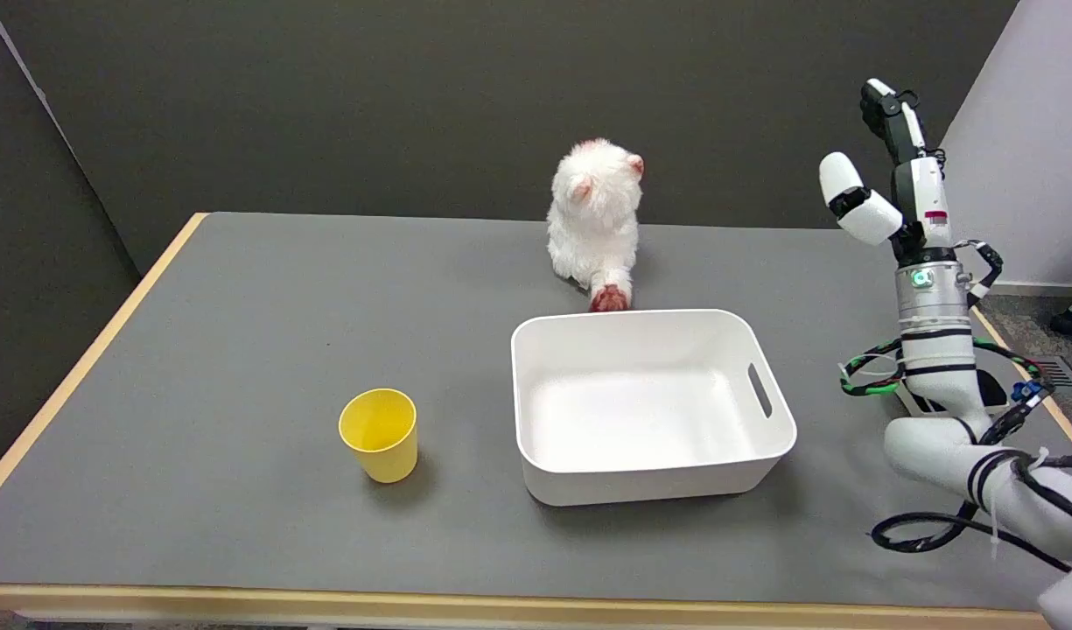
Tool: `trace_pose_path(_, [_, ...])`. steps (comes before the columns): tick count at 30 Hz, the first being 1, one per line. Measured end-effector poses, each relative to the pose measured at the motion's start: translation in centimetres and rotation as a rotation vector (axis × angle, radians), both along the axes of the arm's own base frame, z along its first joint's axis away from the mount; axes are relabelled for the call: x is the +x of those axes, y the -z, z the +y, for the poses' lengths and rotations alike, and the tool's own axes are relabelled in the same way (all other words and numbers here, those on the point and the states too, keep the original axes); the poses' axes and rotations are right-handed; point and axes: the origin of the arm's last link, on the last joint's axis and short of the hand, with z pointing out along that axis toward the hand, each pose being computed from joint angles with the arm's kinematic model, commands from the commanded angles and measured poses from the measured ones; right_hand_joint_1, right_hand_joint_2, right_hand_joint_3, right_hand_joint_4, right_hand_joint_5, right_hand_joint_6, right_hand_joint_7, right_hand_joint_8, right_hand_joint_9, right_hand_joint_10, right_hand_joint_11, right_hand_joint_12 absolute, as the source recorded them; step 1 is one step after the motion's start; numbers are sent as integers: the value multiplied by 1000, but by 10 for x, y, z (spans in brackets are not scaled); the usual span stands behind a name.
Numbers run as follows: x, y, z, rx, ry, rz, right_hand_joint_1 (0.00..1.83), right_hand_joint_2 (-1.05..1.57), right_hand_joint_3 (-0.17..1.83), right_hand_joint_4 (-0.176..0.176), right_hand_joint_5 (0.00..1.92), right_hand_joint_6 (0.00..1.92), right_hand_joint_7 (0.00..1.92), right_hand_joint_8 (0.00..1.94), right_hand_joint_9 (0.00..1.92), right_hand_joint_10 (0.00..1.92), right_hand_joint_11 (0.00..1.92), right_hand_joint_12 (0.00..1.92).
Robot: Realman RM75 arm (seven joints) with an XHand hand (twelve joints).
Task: Pick up the plush toy.
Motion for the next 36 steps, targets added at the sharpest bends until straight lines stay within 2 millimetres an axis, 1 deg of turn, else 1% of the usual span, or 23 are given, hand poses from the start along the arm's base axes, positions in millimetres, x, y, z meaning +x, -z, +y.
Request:
trace_pose_path(2, [-1, -4, -2, -9, 22, 5, 399, 681, 860, 29, 134, 336, 203, 264, 96, 579, -1, 732])
trace_pose_path(3, [-2, -6, -3, -15, 34, 8, 387, 648, 927, 28, 118, 369, 187, 296, 86, 599, -1, 731])
trace_pose_path(4, [-3, -9, -4, -23, 51, 13, 383, 636, 950, 27, 112, 379, 181, 307, 82, 606, -1, 732])
trace_pose_path(6, [-4, -13, -7, -36, 78, 23, 406, 682, 835, 25, 135, 322, 203, 251, 95, 576, -1, 736])
trace_pose_path(8, [-4, -17, -9, -48, 102, 36, 404, 680, 830, 19, 136, 321, 204, 253, 94, 591, -1, 751])
trace_pose_path(10, [-5, -19, -10, -57, 123, 50, 400, 672, 821, -6, 136, 321, 206, 262, 88, 622, -1, 783])
trace_pose_path(12, [-4, -21, -13, -63, 148, 73, 398, 668, 817, -16, 135, 321, 205, 266, 84, 637, -1, 807])
trace_pose_path(14, [-4, -22, -15, -65, 172, 94, 377, 653, 807, -47, 141, 330, 211, 290, 71, 687, -1, 915])
trace_pose_path(16, [-2, -23, -18, -64, 196, 117, 374, 643, 795, -72, 148, 343, 216, 305, 67, 712, -1, 980])
trace_pose_path(17, [-2, -23, -20, -62, 209, 128, 365, 630, 812, -87, 149, 363, 215, 328, 68, 722, -1, 1013])
trace_pose_path(19, [0, -22, -24, -57, 233, 151, 312, 581, 917, -129, 140, 444, 204, 426, 74, 744, -1, 1090])
trace_pose_path(20, [1, -21, -27, -55, 244, 160, 308, 581, 916, -134, 141, 446, 207, 427, 75, 746, -1, 1095])
trace_pose_path(24, [8, -16, -38, -47, 294, 206, 298, 584, 912, -143, 143, 449, 217, 433, 83, 755, -1, 1111])
trace_pose_path(29, [15, -5, -54, -45, 364, 274, 294, 582, 906, -155, 139, 451, 220, 436, 89, 760, -1, 1116])
trace_pose_path(32, [18, 6, -65, -47, 412, 318, 329, 649, 755, -175, 154, 401, 238, 376, 71, 802, -1, 1125])
trace_pose_path(33, [19, 9, -68, -48, 427, 329, 306, 605, 852, -176, 130, 436, 214, 425, 74, 777, -1, 1114])
trace_pose_path(34, [19, 13, -71, -49, 445, 342, 296, 585, 899, -176, 118, 454, 202, 450, 74, 765, -1, 1109])
trace_pose_path(36, [19, 23, -79, -52, 481, 368, 305, 591, 899, -176, 113, 454, 197, 461, 70, 768, -1, 1111])
